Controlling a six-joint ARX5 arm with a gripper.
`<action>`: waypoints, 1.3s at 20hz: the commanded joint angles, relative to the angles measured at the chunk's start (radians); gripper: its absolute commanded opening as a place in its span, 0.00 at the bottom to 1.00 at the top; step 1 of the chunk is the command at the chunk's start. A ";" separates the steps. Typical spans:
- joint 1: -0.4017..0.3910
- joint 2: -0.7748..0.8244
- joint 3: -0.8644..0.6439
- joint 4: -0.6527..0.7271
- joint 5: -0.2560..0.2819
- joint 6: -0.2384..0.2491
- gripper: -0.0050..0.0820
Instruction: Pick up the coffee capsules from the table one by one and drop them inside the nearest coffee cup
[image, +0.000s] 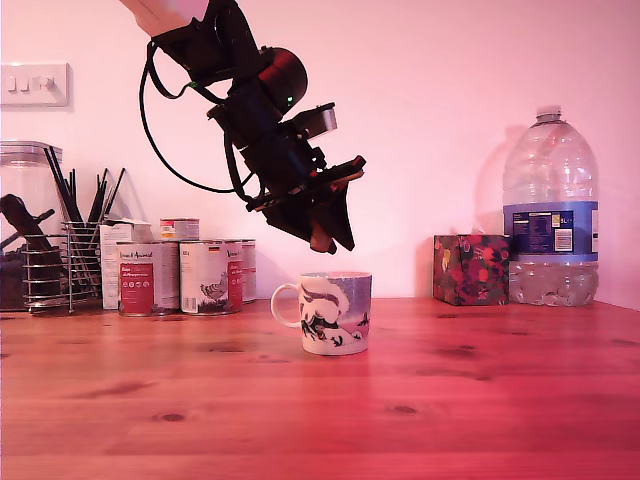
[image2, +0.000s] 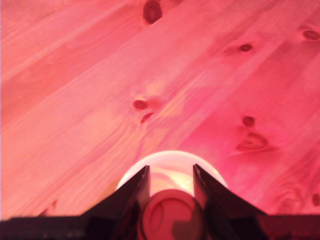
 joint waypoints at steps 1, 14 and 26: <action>0.000 0.041 0.010 0.000 0.005 -0.003 0.26; 0.000 0.041 0.010 0.000 0.005 -0.002 0.71; -0.011 0.000 -0.014 0.103 0.016 0.017 0.36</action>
